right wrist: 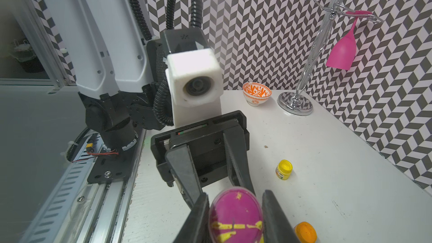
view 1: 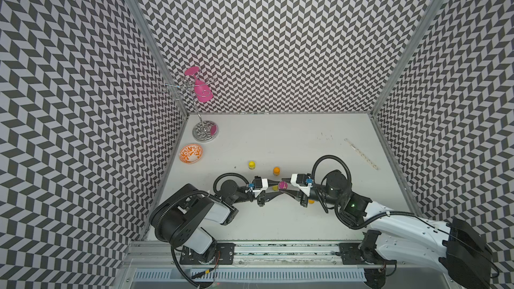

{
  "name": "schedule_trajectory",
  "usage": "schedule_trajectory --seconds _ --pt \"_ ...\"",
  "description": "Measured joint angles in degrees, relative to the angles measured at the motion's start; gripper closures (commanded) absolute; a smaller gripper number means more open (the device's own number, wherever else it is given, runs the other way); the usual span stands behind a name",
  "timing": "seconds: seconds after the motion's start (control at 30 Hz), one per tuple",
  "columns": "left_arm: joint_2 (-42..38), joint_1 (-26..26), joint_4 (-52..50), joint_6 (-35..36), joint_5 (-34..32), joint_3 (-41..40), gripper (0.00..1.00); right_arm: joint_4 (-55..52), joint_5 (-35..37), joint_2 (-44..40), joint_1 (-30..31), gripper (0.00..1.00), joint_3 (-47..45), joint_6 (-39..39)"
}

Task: Close the paint jar lid
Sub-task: Screw the lid onto the paint jar.

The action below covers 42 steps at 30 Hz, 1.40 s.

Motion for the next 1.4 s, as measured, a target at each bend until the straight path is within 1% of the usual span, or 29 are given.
schedule_trajectory --seconds 0.17,0.33,0.6,0.73,0.83,0.93,1.1,1.2,1.27,1.3,1.33,1.4 --pt "-2.62 -0.28 -1.70 0.92 -4.90 -0.33 0.72 1.77 2.38 1.18 0.04 0.87 0.92 2.43" --pt "-7.02 -1.09 -3.32 2.27 -12.04 -2.47 0.72 2.71 8.02 3.08 2.40 0.90 2.75 5.46" --pt "-16.06 -4.44 -9.75 6.60 -26.40 -6.21 0.73 6.93 23.26 7.72 9.84 0.92 4.37 12.96" --pt "-19.93 -6.58 -13.25 9.46 -35.06 -7.65 0.73 7.19 32.94 11.87 13.68 0.92 7.21 18.60" --pt "-21.38 -7.23 -14.45 11.04 -41.40 -8.37 0.73 4.63 40.85 16.39 16.15 0.94 12.00 23.43" --pt "-21.66 -7.69 -15.23 12.37 -47.21 -8.63 0.73 2.05 47.28 20.81 17.75 0.94 16.48 28.70" --pt "-21.40 -8.61 -16.33 14.49 -54.23 -8.94 0.73 1.09 52.54 25.94 18.86 0.94 20.39 35.52" --pt "-20.50 -8.83 -16.44 15.56 -56.94 -8.96 0.73 0.48 54.07 27.93 19.02 0.91 21.90 38.36" --pt "-20.00 -9.07 -16.37 15.91 -57.66 -8.98 0.73 0.00 54.45 28.24 19.06 0.85 22.12 39.56" --pt "-19.78 -9.18 -16.28 16.09 -57.79 -8.98 0.73 -0.24 54.51 28.24 19.06 0.80 22.12 40.06" --pt "-19.58 -9.29 -16.20 16.26 -57.96 -8.98 0.73 -0.39 54.60 28.24 19.06 0.71 22.12 40.52" --pt "-19.30 -9.38 -16.06 16.55 -58.10 -8.96 0.73 -0.50 54.64 28.17 19.06 0.56 21.99 41.18"
